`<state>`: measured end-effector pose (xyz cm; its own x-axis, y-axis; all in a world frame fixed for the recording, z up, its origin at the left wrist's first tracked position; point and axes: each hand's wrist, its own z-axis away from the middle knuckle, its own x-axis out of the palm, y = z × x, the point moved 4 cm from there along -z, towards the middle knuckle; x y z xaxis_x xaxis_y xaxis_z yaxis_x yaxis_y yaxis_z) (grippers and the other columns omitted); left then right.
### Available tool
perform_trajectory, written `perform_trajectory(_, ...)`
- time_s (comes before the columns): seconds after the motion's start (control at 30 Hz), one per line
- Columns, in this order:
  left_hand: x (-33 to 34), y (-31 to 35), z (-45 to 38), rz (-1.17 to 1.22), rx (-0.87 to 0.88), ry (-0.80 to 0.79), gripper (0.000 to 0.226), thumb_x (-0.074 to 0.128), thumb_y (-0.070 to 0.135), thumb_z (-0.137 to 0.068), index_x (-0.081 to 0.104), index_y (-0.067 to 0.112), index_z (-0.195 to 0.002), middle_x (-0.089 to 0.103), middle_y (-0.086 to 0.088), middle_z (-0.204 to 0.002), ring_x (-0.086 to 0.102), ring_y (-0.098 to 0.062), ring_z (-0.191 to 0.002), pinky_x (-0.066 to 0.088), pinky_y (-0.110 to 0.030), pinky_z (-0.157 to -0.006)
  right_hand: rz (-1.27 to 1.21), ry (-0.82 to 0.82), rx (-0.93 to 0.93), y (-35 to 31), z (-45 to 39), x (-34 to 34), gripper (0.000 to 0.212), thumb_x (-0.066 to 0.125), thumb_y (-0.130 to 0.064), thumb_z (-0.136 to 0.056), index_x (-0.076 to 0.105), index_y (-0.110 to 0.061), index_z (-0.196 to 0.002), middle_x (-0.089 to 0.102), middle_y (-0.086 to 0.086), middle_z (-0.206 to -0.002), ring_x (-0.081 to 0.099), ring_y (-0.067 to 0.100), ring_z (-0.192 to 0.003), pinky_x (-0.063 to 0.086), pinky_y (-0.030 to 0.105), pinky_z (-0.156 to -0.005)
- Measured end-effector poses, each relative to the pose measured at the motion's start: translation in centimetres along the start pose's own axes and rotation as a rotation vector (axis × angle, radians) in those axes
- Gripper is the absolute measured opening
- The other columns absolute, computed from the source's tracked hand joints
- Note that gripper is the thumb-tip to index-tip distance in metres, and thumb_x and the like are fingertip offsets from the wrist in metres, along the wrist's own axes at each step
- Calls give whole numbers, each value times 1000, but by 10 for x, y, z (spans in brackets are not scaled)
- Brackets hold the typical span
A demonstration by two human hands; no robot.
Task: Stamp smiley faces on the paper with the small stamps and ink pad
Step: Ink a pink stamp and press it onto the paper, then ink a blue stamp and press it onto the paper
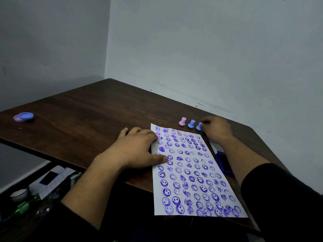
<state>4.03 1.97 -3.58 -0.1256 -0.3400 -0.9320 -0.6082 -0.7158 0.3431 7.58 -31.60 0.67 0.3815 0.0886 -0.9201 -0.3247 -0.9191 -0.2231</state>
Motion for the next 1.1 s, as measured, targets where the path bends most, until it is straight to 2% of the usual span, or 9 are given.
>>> perform_trajectory(0.13,0,0,-1,-2,-3,-1,101,38,94,-63,42,37,-147,36,18,-155,24,-14,-144,8,-54,-120,6,49,2,-1,2,3,18,69,-39,-96,78,-31,-108,80,-3,-111,69,23,-113,49,40,-102)
perform_trajectory(0.27,2,-1,-1,0,2,7,101,38,94,-63,42,37,-146,36,18,-155,24,-13,-143,7,-53,-120,-54,127,18,-4,8,3,8,68,-34,-95,74,-30,-99,81,-6,-99,71,22,-107,48,43,-105)
perform_trajectory(0.37,2,-2,-1,8,4,11,102,37,95,-63,42,37,-146,36,19,-155,24,-12,-143,7,-53,-119,-129,171,28,-7,14,-6,3,68,-31,-95,70,-32,-96,79,-9,-99,72,19,-102,49,43,-104)
perform_trajectory(0.43,3,-2,-1,12,2,12,103,37,96,-62,42,37,-146,36,20,-155,24,-12,-143,7,-53,-120,-291,177,50,-7,20,-18,6,68,-25,-94,67,-31,-95,79,-11,-98,76,7,-83,55,31,-90)
perform_trajectory(0.5,3,-2,-1,13,2,15,103,36,96,-61,42,37,-146,36,20,-155,23,-12,-143,7,-53,-120,-462,220,55,-8,33,-35,11,69,-20,-94,66,-30,-93,78,-19,-90,69,-12,-64,47,6,-62)
perform_trajectory(0.6,3,-2,-1,10,1,12,103,36,96,-61,43,37,-146,38,19,-154,24,-12,-143,6,-53,-120,-526,326,51,-1,64,-57,10,73,-25,-93,66,-32,-95,71,-27,-83,60,-26,-75,39,2,-59)
perform_trajectory(0.73,1,0,-1,13,-2,7,104,36,96,-61,42,36,-146,37,19,-154,24,-12,-143,6,-53,-119,-548,325,94,21,107,-63,11,77,-28,-90,68,-33,-87,76,-21,-85,68,-9,-85,45,20,-69)
perform_trajectory(0.87,2,0,0,8,-1,8,106,35,97,-60,42,37,-147,36,20,-155,23,-11,-144,6,-53,-119,-495,304,116,35,138,-61,10,78,-29,-91,72,-34,-87,72,-34,-86,66,-13,-87,47,21,-70)
perform_trajectory(1.1,2,-1,0,-3,-7,-7,103,36,96,-63,39,38,-148,34,20,-156,21,-12,-145,7,-53,-120,-402,287,121,48,157,-54,12,76,-29,-95,72,-35,-86,75,-18,-97,66,9,-97,43,17,-67)
